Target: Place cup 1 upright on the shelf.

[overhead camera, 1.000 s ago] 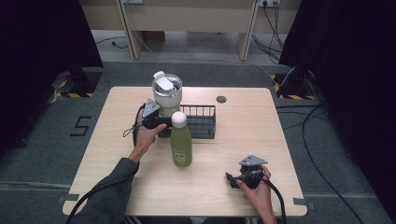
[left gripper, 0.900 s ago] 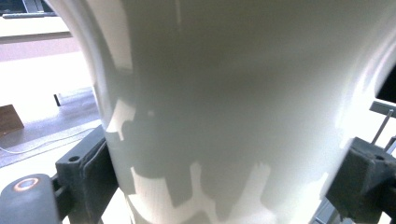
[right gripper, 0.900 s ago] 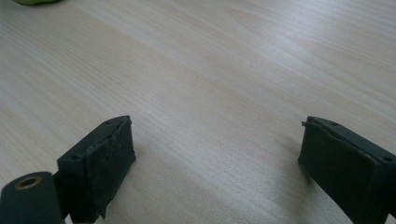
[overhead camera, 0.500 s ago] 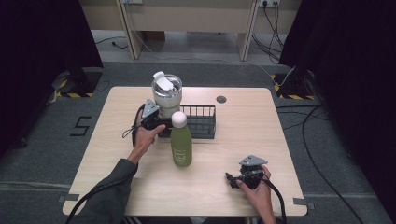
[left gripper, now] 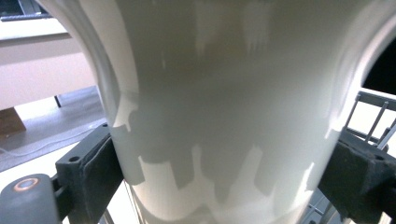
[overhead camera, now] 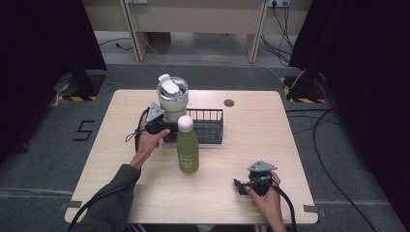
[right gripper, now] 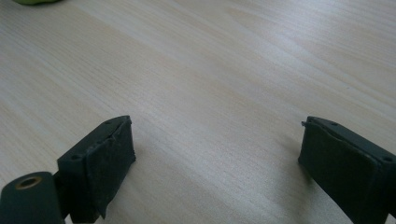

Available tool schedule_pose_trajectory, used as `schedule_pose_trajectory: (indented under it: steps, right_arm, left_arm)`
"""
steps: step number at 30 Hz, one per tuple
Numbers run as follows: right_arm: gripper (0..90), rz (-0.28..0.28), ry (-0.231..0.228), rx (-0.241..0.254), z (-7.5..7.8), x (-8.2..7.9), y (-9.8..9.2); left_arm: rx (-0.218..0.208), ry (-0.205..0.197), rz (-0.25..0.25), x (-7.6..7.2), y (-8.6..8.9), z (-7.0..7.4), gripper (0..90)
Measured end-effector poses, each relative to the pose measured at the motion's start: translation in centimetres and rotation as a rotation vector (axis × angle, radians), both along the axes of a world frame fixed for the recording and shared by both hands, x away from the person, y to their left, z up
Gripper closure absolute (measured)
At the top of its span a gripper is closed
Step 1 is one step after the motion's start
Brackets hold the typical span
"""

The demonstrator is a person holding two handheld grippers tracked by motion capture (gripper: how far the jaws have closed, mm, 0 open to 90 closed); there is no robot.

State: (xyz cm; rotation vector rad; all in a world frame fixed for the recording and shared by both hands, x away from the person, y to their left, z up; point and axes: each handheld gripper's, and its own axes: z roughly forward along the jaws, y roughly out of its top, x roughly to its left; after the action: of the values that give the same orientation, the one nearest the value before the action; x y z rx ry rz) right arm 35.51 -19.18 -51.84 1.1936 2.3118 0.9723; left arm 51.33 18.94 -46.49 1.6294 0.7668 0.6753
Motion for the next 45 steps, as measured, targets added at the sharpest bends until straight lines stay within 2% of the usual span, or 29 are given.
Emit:
schedule_pose_trajectory:
  steps: [7, 9, 15, 25, 38, 40, 45]
  right_arm:
    - [10.5, 0.000, -0.002, 0.001, 0.0, 0.0, 0.0]
    - [10.5, 0.000, -0.002, 0.000, 0.0, 0.0, 0.0]
    - [10.5, 0.000, -0.002, 0.000, 0.0, 0.0, 0.0]
    - [10.4, 0.000, -0.002, 0.001, 0.0, 0.0, 0.0]
    - [10.4, 0.000, -0.001, 0.001, 0.0, 0.0, 0.0]
    - [10.4, 0.000, -0.002, 0.000, 0.0, 0.0, 0.0]
    - [10.4, 0.000, -0.002, 0.000, 0.0, 0.0, 0.0]
  left_arm:
    - [-0.004, -0.003, -0.010, -0.1, 0.3, 0.0, 10.4]
    - [0.014, -0.010, -0.010, -0.2, 0.3, 0.2, 9.9]
    - [0.004, -0.027, -0.013, -0.5, 0.6, 0.6, 9.4]
    - [0.000, -0.013, -0.013, -1.3, 1.3, 1.0, 11.6]
    - [0.027, 0.007, -0.023, -2.9, 2.2, 1.4, 14.5]
    - [0.015, 0.007, -0.024, -3.2, 2.4, 1.5, 14.5]
    - [0.019, 0.010, -0.025, -3.7, 2.9, 1.7, 14.5]
